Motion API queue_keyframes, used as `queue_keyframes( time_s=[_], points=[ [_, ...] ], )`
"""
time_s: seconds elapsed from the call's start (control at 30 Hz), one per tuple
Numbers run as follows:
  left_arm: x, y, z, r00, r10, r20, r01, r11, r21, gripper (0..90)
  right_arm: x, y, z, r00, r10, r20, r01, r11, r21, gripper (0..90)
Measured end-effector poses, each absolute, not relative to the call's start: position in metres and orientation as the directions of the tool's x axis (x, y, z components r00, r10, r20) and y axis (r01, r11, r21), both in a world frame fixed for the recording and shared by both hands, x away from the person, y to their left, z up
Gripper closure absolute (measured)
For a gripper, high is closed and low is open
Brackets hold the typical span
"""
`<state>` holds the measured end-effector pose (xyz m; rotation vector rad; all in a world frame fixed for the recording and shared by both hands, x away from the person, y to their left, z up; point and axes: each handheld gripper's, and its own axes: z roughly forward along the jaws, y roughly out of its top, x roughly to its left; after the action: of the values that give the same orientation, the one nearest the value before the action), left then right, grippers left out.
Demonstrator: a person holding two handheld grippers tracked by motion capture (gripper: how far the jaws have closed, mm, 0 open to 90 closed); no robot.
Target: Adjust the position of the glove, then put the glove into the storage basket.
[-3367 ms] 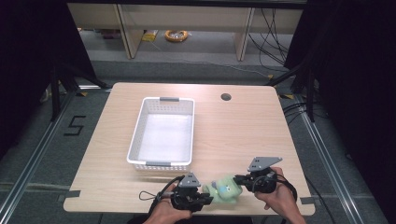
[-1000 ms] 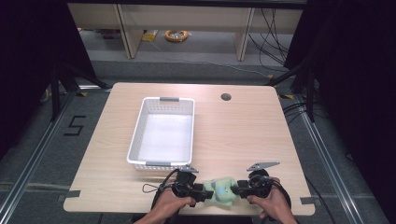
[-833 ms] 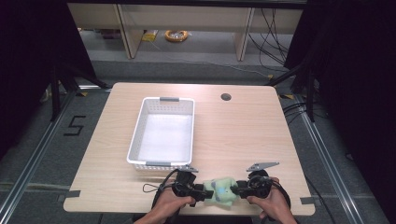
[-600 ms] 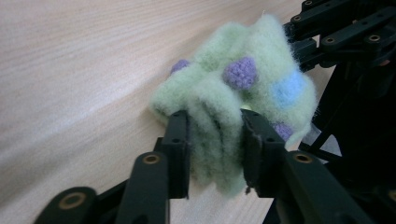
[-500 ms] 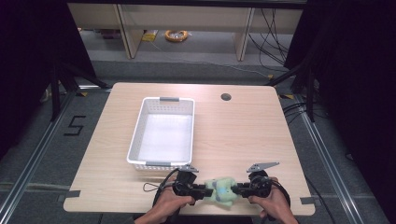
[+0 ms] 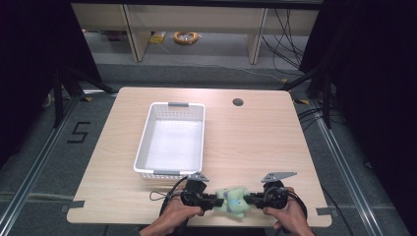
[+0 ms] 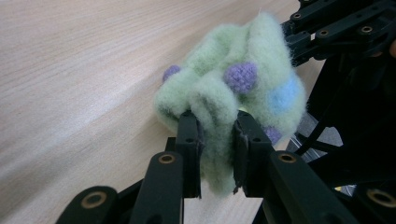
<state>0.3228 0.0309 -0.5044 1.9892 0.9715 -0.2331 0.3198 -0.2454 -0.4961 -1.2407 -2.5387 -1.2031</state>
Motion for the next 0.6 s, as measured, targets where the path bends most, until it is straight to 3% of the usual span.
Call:
queue_keyframes(
  time_s=[0.57,0.6],
  points=[
    [0.3171,0.0406,-0.4945,0.692,0.533,-0.488,0.693,-0.301,0.655,73.6,0.3132,-0.2398,-0.4881,-0.685,0.632,0.364,0.674,0.358,0.646,81.5],
    [0.3172,0.0414,-0.4938,0.696,0.527,-0.489,0.692,-0.308,0.653,73.5,0.3111,-0.2377,-0.4871,-0.668,0.629,0.398,0.697,0.341,0.631,81.5]
  ],
)
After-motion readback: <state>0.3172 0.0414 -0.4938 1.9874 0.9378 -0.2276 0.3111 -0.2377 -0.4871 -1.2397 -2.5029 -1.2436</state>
